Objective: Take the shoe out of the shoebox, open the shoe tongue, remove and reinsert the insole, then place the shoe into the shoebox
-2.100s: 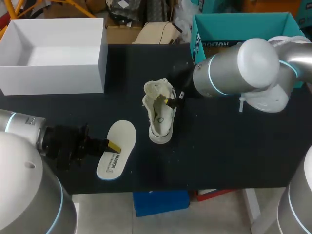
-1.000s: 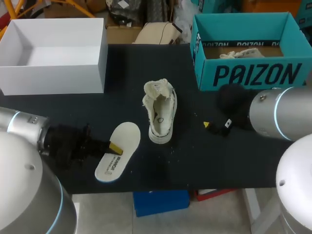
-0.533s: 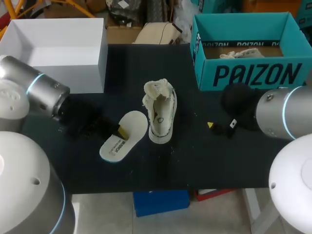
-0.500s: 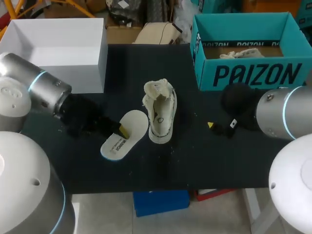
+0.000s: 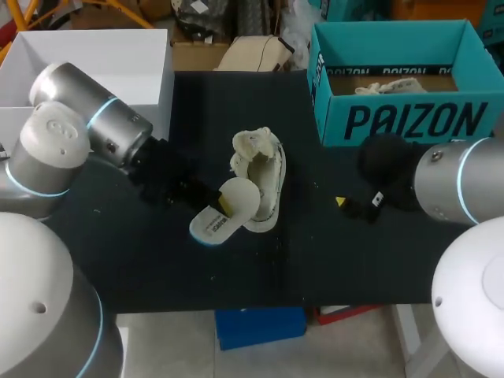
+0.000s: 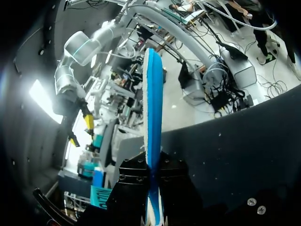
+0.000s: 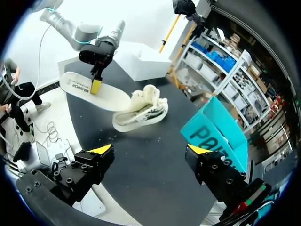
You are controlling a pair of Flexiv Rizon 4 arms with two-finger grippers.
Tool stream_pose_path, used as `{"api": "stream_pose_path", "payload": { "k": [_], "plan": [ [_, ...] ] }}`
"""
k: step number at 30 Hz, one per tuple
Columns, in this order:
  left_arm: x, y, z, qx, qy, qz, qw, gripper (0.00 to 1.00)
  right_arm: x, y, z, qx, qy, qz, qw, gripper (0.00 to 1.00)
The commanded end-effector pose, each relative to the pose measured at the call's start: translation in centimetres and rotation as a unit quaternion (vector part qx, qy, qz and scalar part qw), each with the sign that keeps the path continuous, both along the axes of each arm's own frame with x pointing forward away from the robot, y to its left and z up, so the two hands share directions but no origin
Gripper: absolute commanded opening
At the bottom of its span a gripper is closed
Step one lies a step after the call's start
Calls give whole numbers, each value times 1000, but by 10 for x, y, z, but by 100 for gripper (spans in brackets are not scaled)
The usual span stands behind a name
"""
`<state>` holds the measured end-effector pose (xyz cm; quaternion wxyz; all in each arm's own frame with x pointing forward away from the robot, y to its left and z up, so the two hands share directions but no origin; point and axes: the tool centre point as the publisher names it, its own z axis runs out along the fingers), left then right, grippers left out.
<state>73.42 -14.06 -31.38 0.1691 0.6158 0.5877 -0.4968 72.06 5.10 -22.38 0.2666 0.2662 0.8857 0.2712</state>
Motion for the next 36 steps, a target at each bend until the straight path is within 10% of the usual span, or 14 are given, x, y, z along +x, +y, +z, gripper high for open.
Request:
{"api": "stream_pose_path", "payload": {
  "k": [1, 36],
  "plan": [
    [7, -15, -9, 16, 1, 5, 1000, 0, -1, 0, -1, 1, 0, 0, 1000, 100],
    [70, -57, -56, 26, -10, 32, 999, 0, -1, 0, -1, 1, 0, 0, 1000, 100]
  ]
}}
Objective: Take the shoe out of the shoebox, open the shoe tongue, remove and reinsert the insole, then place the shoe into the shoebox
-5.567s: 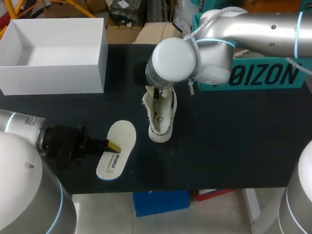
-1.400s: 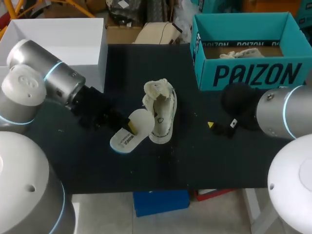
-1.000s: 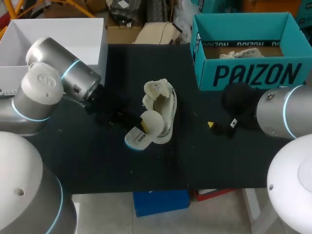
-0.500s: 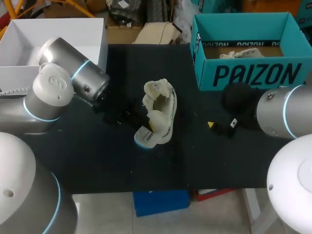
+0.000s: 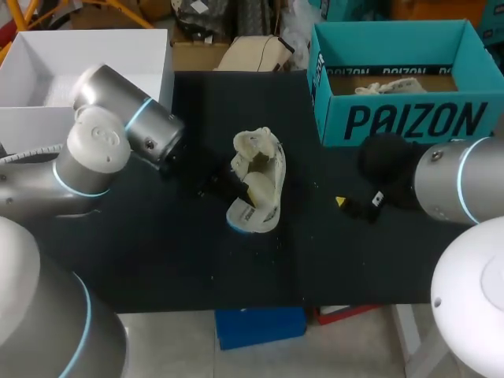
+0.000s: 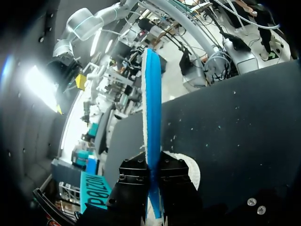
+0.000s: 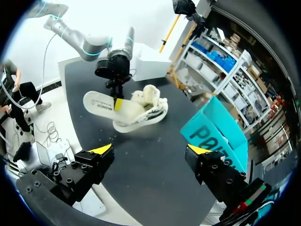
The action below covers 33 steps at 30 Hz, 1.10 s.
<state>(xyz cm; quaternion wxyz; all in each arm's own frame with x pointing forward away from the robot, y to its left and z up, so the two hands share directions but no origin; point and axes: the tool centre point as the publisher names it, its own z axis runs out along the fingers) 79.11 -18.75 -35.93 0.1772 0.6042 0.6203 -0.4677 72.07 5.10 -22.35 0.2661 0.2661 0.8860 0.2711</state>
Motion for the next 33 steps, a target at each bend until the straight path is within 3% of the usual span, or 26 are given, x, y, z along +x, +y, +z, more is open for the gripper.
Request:
{"api": "stream_pose_path", "payload": {
  "k": [1, 14, 19, 21, 25, 33],
  "plan": [
    [15, -11, -12, 0, 0, -3, 1000, 0, -1, 0, -1, 1, -1, 0, 1000, 100],
    [47, -13, -22, 24, -31, 26, 999, 0, -1, 0, -1, 1, -1, 0, 1000, 100],
    [47, -14, -20, 34, -42, 34, 998, 0, -1, 0, -1, 1, -1, 0, 1000, 100],
    [42, -13, -15, 32, -43, 34, 998, 44, -1, 0, -1, 1, -1, 0, 1000, 100],
    [33, -8, -4, 21, -40, 33, 998, 52, -1, 0, -1, 1, -1, 0, 1000, 100],
    [11, 4, 16, 19, -58, 30, 998, 46, -1, 0, -1, 1, -1, 0, 1000, 100]
  ]
}}
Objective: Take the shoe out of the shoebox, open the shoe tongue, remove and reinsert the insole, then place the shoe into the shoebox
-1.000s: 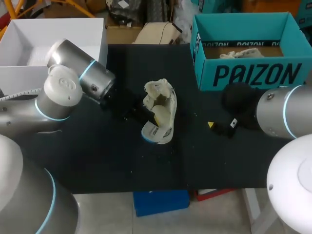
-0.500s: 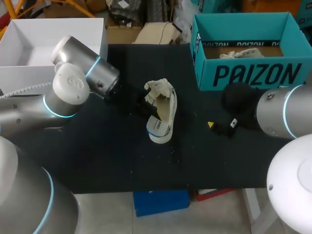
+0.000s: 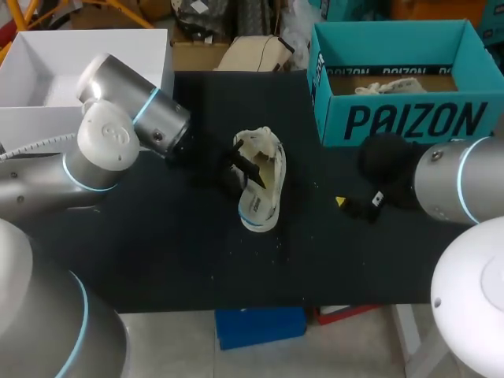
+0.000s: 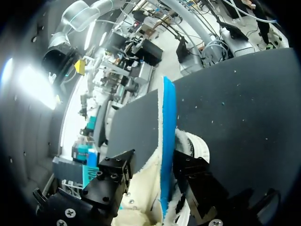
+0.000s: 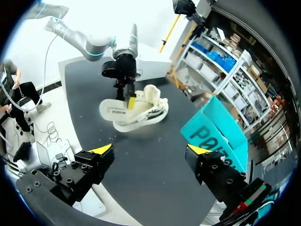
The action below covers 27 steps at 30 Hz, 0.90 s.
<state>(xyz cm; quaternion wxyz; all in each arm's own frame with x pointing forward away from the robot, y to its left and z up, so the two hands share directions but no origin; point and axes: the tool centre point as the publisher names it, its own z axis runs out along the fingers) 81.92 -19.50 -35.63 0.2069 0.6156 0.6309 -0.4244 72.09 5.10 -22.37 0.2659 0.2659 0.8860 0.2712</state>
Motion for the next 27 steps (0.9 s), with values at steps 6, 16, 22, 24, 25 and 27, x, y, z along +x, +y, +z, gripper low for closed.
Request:
{"api": "stream_pose_path", "payload": {
  "k": [6, 16, 22, 24, 25, 27],
  "plan": [
    [-31, 15, 21, -2, -13, 4, 1000, 42, -1, 0, -1, 1, -1, 0, 1000, 100],
    [-48, 19, 21, 1, -7, -5, 1000, 34, -1, 0, -1, 1, -1, 0, 1000, 100],
    [-50, 19, 18, 3, -1, -10, 1000, 30, -1, 0, -1, 1, -1, 0, 1000, 100],
    [-50, 19, 18, 3, 3, -13, 1000, 0, -1, 0, -1, 1, -1, 0, 1000, 100],
    [-50, 18, 17, 4, 4, -16, 1000, 0, -1, 0, -1, 1, -1, 0, 1000, 100],
    [-51, 19, 15, 5, 4, -17, 1000, 0, -1, 0, -1, 1, -1, 0, 1000, 100]
  ]
}}
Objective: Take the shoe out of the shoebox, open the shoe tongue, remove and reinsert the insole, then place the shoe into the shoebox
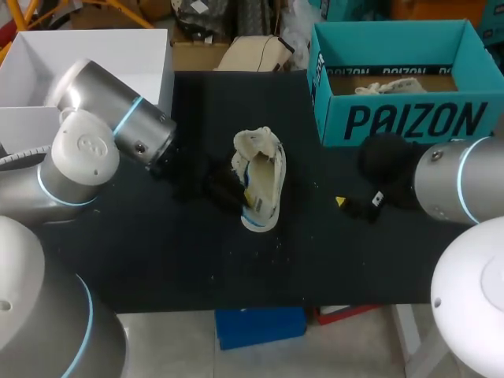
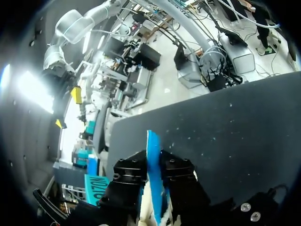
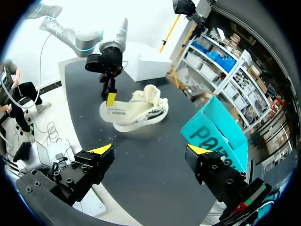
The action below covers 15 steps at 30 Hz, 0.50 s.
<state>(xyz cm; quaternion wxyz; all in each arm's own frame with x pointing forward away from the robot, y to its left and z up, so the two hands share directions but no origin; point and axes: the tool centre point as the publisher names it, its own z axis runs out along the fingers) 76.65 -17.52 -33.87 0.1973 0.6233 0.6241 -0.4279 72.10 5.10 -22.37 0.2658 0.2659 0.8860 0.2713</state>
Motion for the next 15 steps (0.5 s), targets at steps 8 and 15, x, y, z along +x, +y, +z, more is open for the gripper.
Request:
{"api": "stream_pose_path", "payload": {
  "k": [8, 15],
  "plan": [
    [9, -1, -5, 1, 1, 2, 1000, 0, -1, 0, -1, 1, -1, 0, 1000, 100],
    [23, -4, -9, -1, 0, 9, 1000, 0, -1, 0, -1, 1, -1, 0, 1000, 100]
  ]
}}
